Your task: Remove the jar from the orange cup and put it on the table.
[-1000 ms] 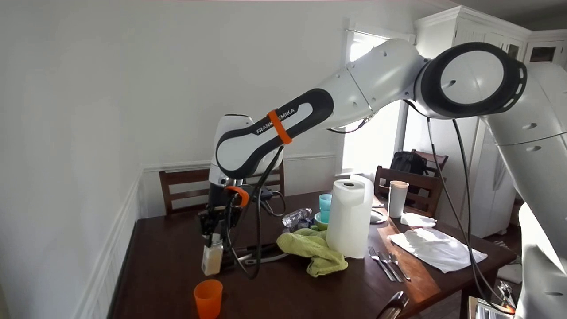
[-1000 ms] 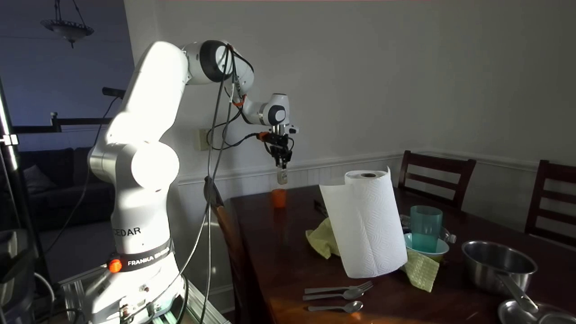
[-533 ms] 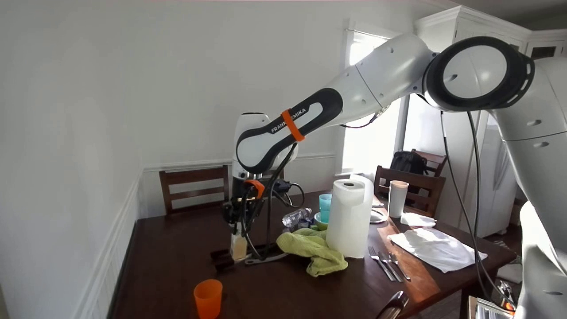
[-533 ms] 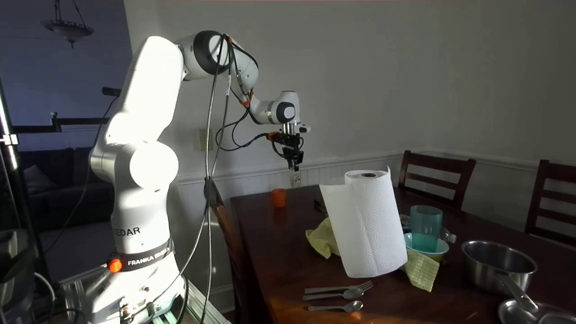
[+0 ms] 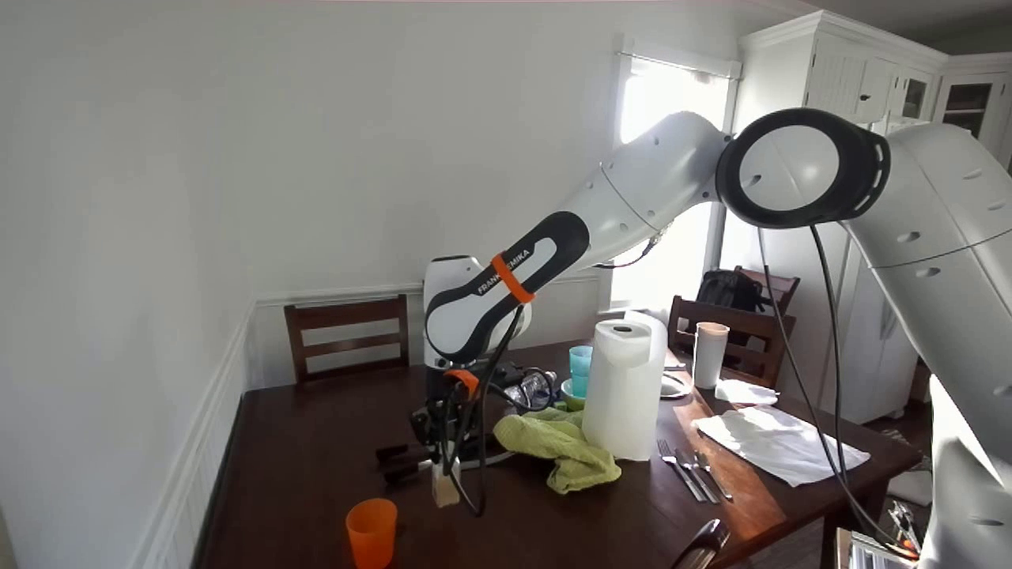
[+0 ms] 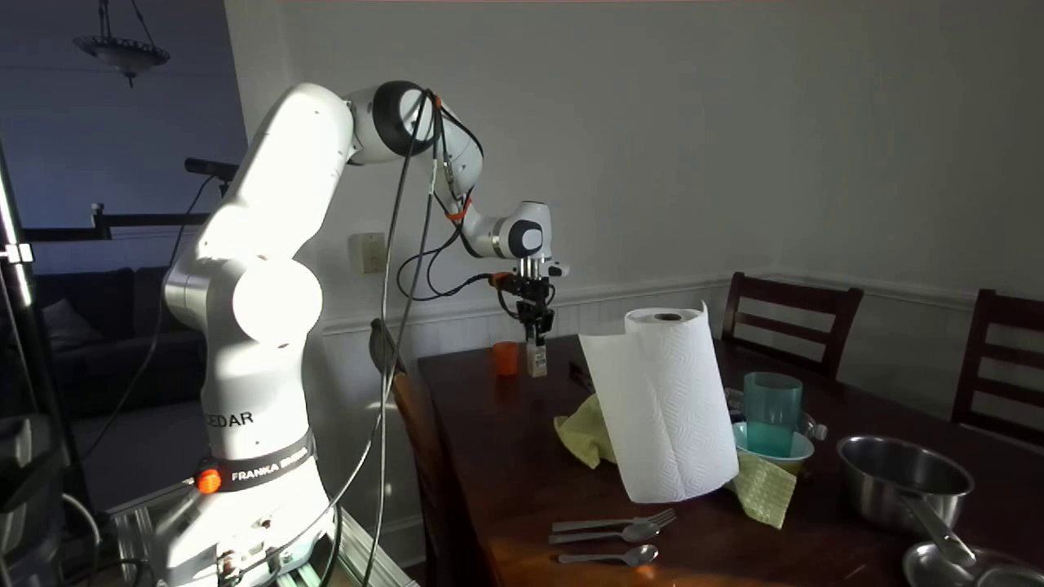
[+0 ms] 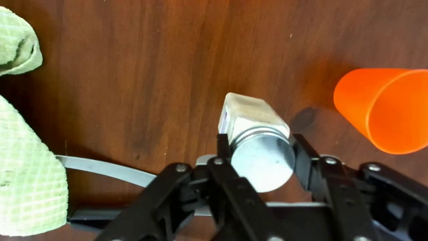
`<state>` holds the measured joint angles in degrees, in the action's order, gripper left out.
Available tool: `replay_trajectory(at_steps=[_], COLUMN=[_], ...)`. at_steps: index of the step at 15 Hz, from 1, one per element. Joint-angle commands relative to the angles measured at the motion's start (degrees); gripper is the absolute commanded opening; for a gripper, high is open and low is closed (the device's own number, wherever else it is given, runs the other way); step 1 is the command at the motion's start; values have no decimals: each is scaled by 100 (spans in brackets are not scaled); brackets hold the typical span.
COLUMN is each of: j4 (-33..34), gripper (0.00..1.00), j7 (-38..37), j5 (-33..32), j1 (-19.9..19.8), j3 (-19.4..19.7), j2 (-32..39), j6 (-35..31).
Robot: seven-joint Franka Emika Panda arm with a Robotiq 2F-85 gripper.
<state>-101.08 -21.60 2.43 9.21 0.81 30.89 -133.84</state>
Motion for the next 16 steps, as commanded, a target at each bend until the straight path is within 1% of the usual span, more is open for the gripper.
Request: replay_trajectory(at_steps=[1, 8, 15, 16], j4=[83, 119, 68, 63], gripper=[23, 23, 23, 73], j7=[59, 155, 572, 624], j5=[14, -32, -40, -47], j1=[-45, -34, -80, -78], j3=[-24, -14, -54, -55], j2=[138, 316, 436, 445], j6=[-9, -59, -481, -523])
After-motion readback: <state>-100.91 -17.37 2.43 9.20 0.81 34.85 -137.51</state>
